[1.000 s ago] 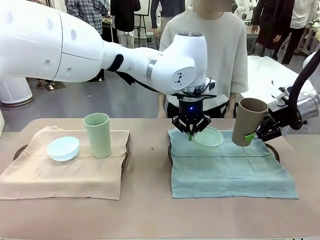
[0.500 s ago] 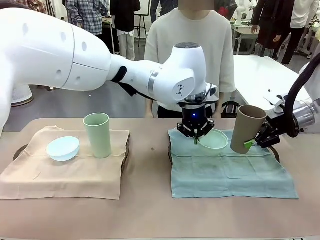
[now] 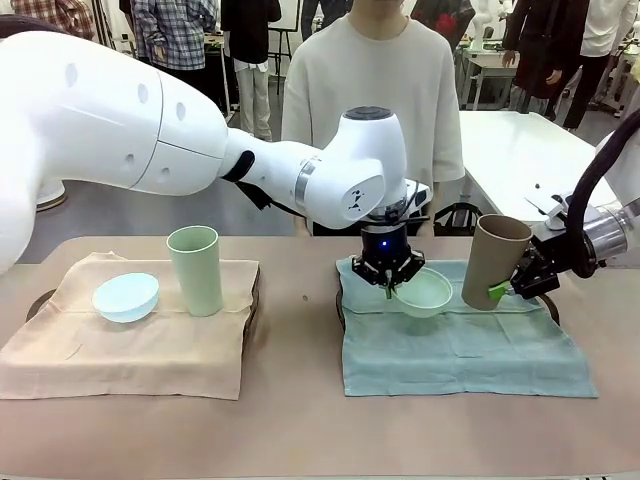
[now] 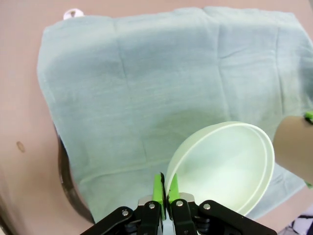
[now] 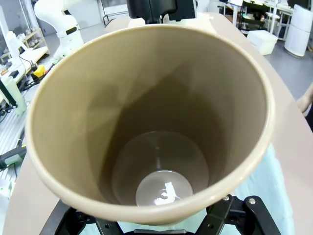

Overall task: Set up a tray with a mat and arrange the tableware.
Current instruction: Place the Picnic Bowl and Reusable plastic cup back onto the Handle tray in front of the human's position.

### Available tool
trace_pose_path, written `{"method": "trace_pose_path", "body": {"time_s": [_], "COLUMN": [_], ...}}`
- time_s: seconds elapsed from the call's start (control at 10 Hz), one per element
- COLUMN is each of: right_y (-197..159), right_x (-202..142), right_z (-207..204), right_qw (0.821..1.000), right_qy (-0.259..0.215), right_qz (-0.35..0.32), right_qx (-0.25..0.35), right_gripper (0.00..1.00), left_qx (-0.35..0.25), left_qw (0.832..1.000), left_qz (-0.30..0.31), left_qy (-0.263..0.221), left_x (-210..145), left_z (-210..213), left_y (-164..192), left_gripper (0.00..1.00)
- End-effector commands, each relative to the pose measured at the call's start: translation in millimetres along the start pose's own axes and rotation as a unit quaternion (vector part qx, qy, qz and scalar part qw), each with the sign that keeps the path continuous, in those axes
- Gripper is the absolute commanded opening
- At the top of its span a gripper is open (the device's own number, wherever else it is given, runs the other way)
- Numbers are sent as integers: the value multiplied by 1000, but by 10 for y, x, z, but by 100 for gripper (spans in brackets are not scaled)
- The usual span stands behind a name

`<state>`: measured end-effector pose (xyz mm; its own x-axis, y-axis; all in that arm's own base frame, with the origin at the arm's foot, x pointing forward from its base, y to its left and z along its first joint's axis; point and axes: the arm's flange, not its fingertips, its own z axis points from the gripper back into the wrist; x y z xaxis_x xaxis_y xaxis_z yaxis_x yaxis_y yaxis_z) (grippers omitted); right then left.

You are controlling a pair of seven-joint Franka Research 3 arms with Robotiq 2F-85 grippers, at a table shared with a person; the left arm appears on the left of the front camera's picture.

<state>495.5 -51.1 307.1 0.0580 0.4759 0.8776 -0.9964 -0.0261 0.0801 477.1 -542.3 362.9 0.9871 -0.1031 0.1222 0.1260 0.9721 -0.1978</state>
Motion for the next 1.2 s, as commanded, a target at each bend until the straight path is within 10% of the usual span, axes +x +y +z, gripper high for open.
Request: {"method": "trace_pose_path", "body": {"time_s": [0.0, 0.6, 0.7, 0.8, 1.1], "right_y": [-53, -116, -129, -126, -96], "right_x": [-98, -403, -419, -417, -284], "right_z": [-5, -73, -72, -63, 77], "right_qw": [1000, 999, 999, 999, 995], "right_qy": [13, 25, 21, 25, 84], "right_qz": [-4, -37, -41, -40, -56], "right_qx": [2, 10, 11, 14, 10], "right_gripper": [81, 81, 81, 100, 100], "left_qx": [7, 8, 12, 13, 16], "left_qw": [1000, 1000, 1000, 1000, 1000], "left_qz": [3, 2, 3, 2, -11], "left_qy": [5, 5, 8, 10, 13], "left_x": [-8, 13, 20, 12, -6], "left_z": [-33, -59, -61, -61, -18], "left_y": [50, 43, 52, 49, 66], "left_gripper": [4, 4, 12, 64, 92]}}
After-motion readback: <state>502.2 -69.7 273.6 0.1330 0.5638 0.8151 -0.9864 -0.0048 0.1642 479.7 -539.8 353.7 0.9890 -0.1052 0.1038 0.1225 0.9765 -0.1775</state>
